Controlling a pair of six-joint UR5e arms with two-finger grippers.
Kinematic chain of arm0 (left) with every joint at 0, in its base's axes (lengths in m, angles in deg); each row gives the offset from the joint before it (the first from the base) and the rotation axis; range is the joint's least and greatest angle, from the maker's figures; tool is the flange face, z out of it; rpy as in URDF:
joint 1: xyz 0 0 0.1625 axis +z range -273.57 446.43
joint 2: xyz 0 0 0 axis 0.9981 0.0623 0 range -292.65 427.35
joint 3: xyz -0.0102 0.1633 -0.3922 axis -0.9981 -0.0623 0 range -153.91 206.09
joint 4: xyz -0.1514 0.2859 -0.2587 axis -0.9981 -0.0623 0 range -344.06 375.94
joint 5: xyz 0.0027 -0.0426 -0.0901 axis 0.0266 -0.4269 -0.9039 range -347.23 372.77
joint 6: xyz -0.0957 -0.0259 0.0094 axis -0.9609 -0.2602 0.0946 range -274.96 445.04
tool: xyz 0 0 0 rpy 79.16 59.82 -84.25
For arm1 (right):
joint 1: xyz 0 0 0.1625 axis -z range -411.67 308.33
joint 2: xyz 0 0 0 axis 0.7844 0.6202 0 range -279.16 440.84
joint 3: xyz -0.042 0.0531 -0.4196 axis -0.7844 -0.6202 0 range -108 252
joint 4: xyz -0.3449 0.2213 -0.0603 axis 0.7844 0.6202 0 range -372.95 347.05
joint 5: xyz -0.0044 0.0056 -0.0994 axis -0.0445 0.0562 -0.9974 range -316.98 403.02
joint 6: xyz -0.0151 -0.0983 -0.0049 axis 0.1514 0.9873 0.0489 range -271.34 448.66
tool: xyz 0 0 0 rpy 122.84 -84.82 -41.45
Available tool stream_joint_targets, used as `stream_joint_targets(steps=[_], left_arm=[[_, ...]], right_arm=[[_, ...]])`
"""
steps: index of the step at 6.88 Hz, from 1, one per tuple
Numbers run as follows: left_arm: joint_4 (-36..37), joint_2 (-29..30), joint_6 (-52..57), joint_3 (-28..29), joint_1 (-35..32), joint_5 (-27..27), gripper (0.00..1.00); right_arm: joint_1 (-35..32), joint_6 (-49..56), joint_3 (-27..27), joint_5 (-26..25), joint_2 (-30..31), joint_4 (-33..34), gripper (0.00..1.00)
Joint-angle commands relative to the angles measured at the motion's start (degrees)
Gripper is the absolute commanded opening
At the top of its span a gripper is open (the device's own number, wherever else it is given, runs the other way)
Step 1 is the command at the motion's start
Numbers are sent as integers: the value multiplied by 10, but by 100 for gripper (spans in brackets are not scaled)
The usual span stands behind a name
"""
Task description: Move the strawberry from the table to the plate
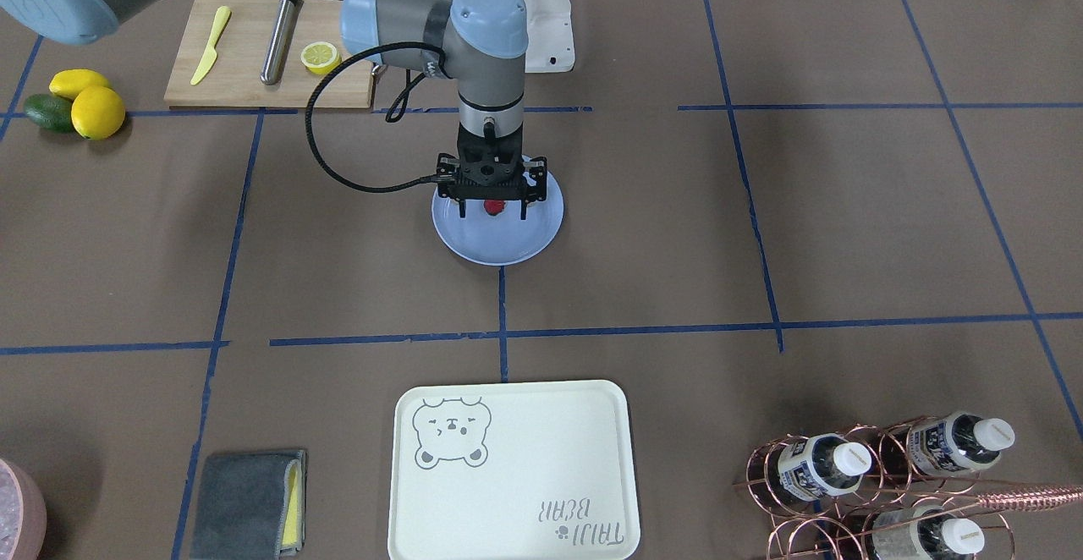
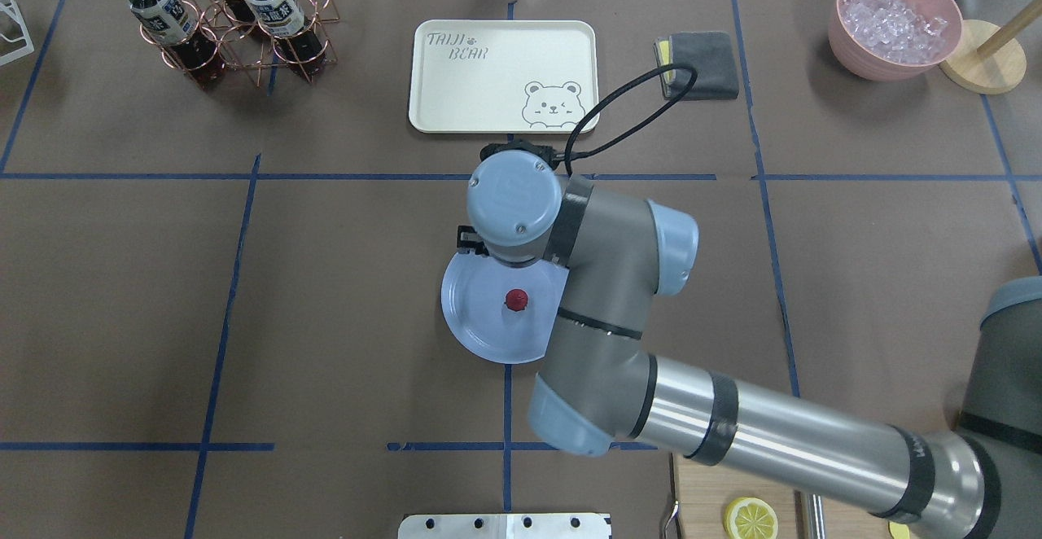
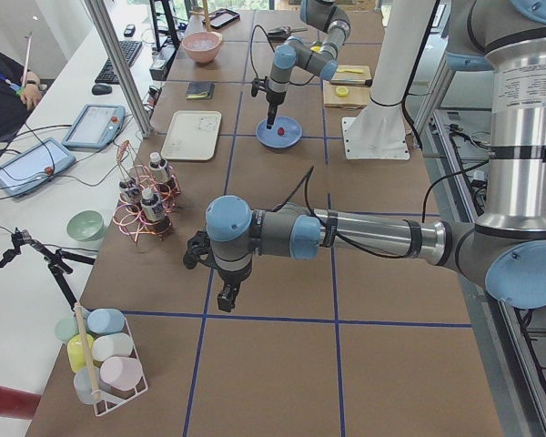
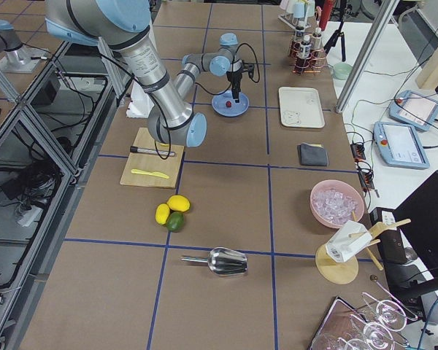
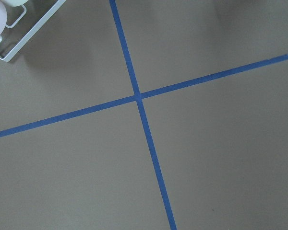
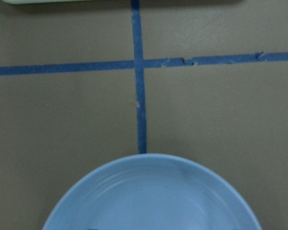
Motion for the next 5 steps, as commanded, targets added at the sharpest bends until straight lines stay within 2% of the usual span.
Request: stream_joint_targets(steps=[1,2,3,4,5], left_arm=[[0,-5,0,1,0,2,100],[0,-7,1,3,0,0,100],[-3,-6,2,7,0,-2,100],[-3,-7,2,5,-1,-2,100],[-3,-7,2,7,0,-2,100]], right_arm=[[-139,136,70,118,71,1,100],[-218,242,81,180,121,1,100],[-289,387,82,222,180,-3,100],[-358,543,89,245,258,-6,100],[-434,648,90,279,321,-7,100]])
